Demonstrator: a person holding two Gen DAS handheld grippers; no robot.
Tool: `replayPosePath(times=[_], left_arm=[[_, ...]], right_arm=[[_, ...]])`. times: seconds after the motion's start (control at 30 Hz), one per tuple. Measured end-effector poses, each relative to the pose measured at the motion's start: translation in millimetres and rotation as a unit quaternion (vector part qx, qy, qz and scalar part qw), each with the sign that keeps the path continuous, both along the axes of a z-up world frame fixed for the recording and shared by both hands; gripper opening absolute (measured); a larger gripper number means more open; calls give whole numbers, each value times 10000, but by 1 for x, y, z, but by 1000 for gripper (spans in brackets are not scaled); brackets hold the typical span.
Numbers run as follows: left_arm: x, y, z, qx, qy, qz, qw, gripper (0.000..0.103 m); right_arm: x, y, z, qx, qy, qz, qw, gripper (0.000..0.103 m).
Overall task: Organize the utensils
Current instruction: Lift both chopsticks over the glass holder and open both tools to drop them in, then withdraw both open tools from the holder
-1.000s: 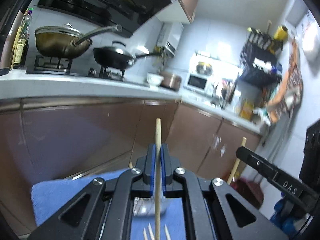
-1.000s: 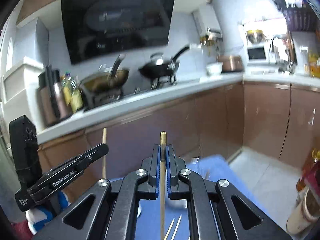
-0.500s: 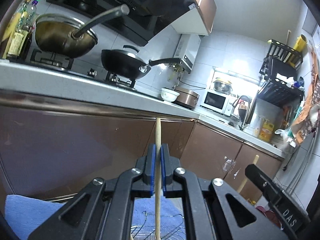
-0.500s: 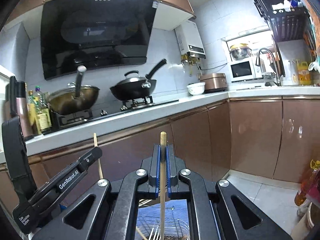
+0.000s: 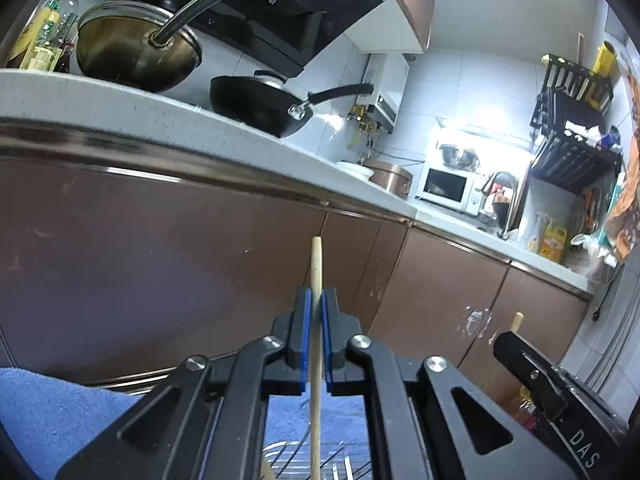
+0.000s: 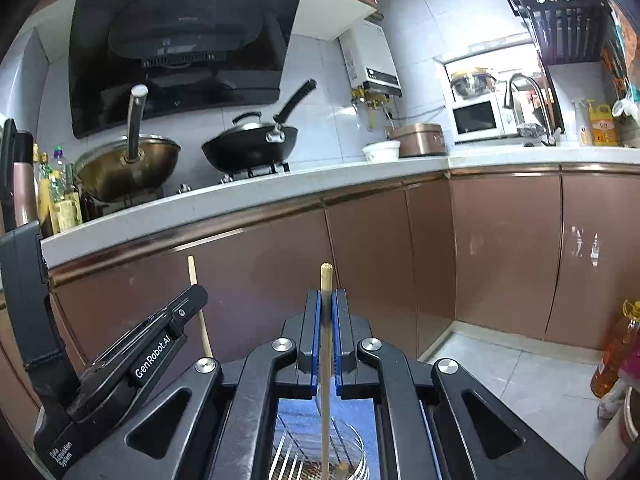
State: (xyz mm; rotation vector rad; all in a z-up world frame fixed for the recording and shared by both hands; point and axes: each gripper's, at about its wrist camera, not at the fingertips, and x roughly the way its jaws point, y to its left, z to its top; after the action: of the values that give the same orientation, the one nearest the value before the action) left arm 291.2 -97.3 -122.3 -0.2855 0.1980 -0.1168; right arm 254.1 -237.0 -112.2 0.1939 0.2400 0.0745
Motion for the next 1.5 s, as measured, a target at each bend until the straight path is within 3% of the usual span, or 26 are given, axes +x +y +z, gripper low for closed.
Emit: replayPosePath(times=[0.23, 0.37, 0.53, 0.67, 0.83, 1.17, 1.5], left_arm=[[-9, 4, -18, 19, 178, 19, 9998, 7], [-24, 11, -8, 30, 146, 2, 9999, 26], [-51, 24, 12, 137, 151, -8, 9998, 38], [-77, 32, 28, 573, 315, 114, 9978, 48], [-116, 41, 41, 977, 455, 50, 9942, 51], [-185, 63, 59, 1146, 630, -139, 9913, 54], [-229, 83, 64, 1306, 801, 64, 9882, 54]], right_arm=[[-7, -1, -24, 66, 302, 2, 9995, 10], [-17, -1, -18, 70, 307, -18, 9995, 29], [-32, 3, -3, 48, 288, -23, 9996, 30], [-55, 5, 14, 23, 187, -63, 9998, 31], [-90, 5, 31, -3, 139, -121, 9998, 31], [-154, 11, 37, 52, 361, -128, 9993, 31], [-205, 17, 45, 122, 322, 2, 9994, 31]])
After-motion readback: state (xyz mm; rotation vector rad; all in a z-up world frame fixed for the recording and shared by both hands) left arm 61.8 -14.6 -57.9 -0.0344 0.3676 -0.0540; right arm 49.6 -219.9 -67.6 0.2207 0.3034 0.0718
